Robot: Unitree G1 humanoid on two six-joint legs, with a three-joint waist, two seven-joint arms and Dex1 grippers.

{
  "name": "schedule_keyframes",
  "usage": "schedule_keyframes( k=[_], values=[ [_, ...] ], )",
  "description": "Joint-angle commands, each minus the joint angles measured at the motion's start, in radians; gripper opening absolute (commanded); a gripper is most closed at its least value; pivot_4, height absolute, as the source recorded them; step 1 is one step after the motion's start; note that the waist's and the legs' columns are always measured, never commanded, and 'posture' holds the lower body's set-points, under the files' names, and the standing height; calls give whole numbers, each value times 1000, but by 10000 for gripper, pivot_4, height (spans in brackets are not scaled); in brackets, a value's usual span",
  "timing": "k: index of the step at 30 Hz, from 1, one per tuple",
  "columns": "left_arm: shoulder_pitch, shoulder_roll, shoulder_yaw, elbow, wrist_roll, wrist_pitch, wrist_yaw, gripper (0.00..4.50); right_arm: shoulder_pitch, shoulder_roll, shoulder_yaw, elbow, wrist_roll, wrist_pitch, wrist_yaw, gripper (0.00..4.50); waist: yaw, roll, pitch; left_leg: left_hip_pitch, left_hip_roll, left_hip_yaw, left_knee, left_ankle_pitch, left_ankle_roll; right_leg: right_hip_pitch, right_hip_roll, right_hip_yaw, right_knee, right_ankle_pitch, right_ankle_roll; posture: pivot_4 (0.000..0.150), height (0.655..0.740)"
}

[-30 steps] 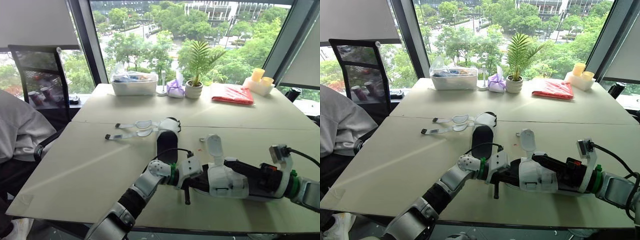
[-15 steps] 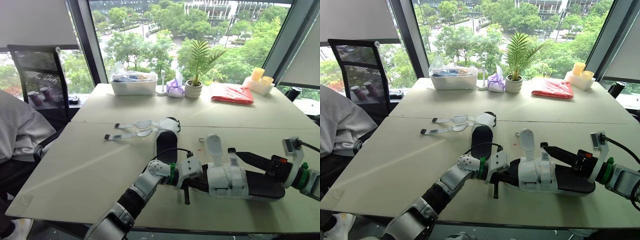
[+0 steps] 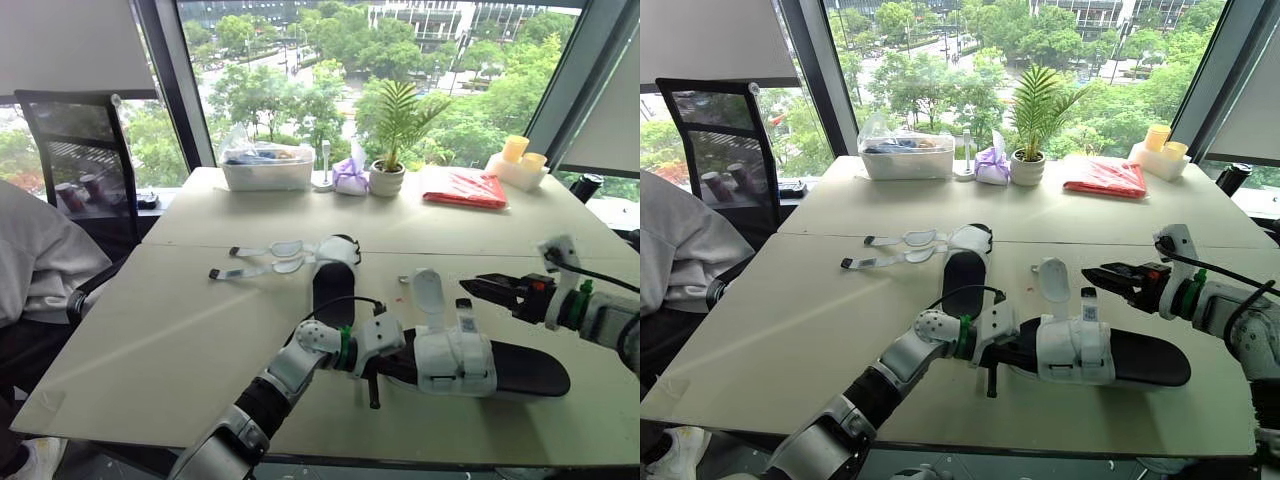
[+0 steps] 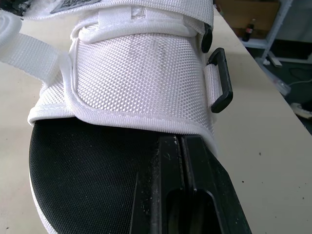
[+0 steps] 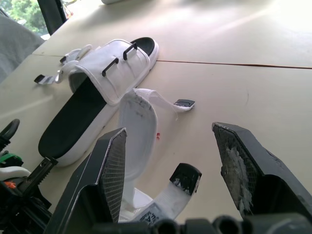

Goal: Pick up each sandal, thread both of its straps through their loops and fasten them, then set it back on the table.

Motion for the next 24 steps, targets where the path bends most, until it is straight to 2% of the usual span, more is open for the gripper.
schedule_keyframes(
  k=[1,9,14,18,21,24],
  values=[
    [-1,-1,-3,34,21,9,20,0,-74,-30,71,62,-53,12,100,30042,0,0,0,0,0,0,0,0,0,0,0,0,0,0,0,1500,7388],
    [9,2,9,25,21,14,43,0,-137,-36,143,176,-156,-13,217,30042,0,0,0,0,0,0,0,0,-1,0,0,0,0,0,0,1500,7388],
    [12,5,9,21,19,16,45,0,-150,-23,131,247,-214,-59,221,30042,-1,0,0,0,0,0,0,0,-1,0,0,0,0,0,0,1500,7388],
    [10,6,8,21,17,16,45,0,-119,-25,125,221,-204,-27,256,30042,-1,0,0,0,0,0,0,0,-1,0,0,0,0,0,0,1500,7388],
    [8,5,8,22,17,15,43,0,-123,-7,104,223,-195,-9,249,22556,-1,0,0,0,0,0,0,0,-1,0,0,0,0,0,0,1500,7388],
    [7,5,7,22,17,14,42,0,-121,0,96,218,-198,-2,252,7470,-1,0,0,0,0,0,0,0,-1,0,0,0,0,1,0,1500,7388]
  ],
)
